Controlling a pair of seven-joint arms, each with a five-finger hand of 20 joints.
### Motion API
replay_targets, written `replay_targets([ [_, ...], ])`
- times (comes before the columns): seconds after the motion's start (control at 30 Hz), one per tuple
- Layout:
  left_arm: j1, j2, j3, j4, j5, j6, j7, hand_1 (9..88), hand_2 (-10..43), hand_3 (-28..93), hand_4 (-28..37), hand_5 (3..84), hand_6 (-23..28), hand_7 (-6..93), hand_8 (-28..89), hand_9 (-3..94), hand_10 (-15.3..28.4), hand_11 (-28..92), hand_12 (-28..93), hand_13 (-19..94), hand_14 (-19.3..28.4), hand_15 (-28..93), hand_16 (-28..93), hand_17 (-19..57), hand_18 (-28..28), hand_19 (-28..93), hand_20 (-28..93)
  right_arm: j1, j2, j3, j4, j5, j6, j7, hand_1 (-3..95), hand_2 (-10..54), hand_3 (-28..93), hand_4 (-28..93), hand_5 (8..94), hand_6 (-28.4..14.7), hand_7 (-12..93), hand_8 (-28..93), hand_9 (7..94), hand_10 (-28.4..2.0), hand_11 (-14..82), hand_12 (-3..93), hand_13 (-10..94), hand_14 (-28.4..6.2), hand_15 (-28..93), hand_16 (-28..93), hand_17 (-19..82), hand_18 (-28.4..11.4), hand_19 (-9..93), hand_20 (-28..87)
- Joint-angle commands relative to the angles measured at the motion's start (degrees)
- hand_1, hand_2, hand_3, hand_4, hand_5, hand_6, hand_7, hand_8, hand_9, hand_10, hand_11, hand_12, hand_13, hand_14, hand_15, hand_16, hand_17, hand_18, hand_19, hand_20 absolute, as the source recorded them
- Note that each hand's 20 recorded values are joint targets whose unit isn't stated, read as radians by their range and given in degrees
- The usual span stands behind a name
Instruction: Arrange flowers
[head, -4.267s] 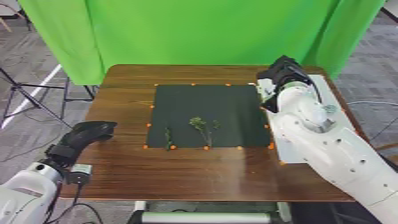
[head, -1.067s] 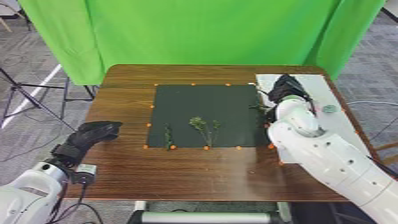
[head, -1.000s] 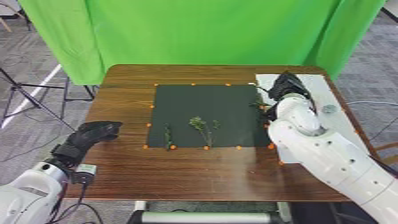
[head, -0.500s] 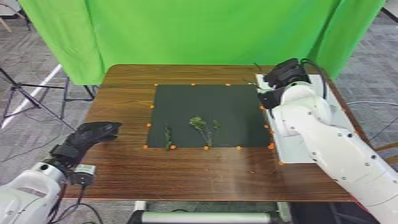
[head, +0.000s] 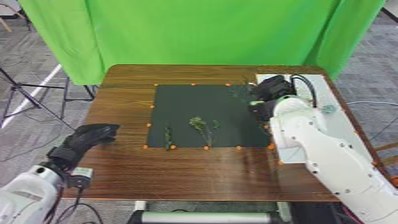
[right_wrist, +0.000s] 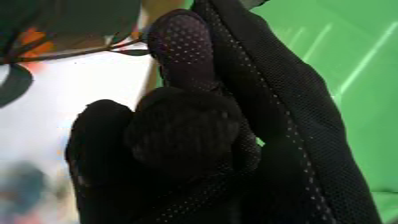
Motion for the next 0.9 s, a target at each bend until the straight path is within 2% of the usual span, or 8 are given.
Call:
replay_targets([
  [0.03,2.72,-0.71,0.36,0.4,-0.25,-0.76,-1.81,30.4,1.0,57,-18.6,41.9,4.8,14.1,-6,38.0,15.9,17,10,34,19.8,18,-3,5.9,15.1,13,12,-4.05,-3.01,0.26,0.67,8.61,5.54,1.3,70.9,-9.5,45,4,70.5,-8.5,39,17,89.2,-12.5,27.2,43.5,94,-0.6,55,26,77,-2.6,83,39],
  [0.27,2.8,-0.32,0.48,0.18,-0.2,-0.04,-2.0,30.2,1.1,57,-18.8,41.7,4.7,14.0,-6,37.7,15.9,16,10,34,19.8,18,-3,5.8,15.1,13,12,-6.02,-3.38,0.06,0.01,13.66,9.05,1.2,71.4,-9.5,45,4,70.0,-9.1,41,14,89.1,-12.9,27.8,42.6,94,-0.8,54,25,78,-2.6,81,41],
  [0.43,3.25,-0.22,0.03,-0.05,-0.26,0.3,-1.98,30.1,1.0,57,-18.7,41.5,4.6,13.9,-6,37.7,15.9,16,10,34,19.8,17,-3,5.8,15.1,13,12,-6.91,-3.85,-0.06,0.12,15.71,11.7,1.6,71.7,-9.5,45,3,69.7,-9.2,42,14,89.0,-13.2,27.6,42.4,94,-1.0,53,25,78,-2.6,80,41],
  [0.9,4.51,0.04,-0.76,-0.46,-0.26,0.51,-2.04,30.1,1.0,57,-18.8,41.5,4.7,13.7,-6,37.5,15.9,16,10,34,19.8,17,-3,5.7,15.1,13,12,-8.2,-3.55,-1.79,-0.47,14.91,13.3,2.53,71.3,-9.5,46,3,68.0,-9.4,46,11,88.8,-13.3,27.0,42.3,94,-0.4,53,24,78,-2.7,77,44],
])
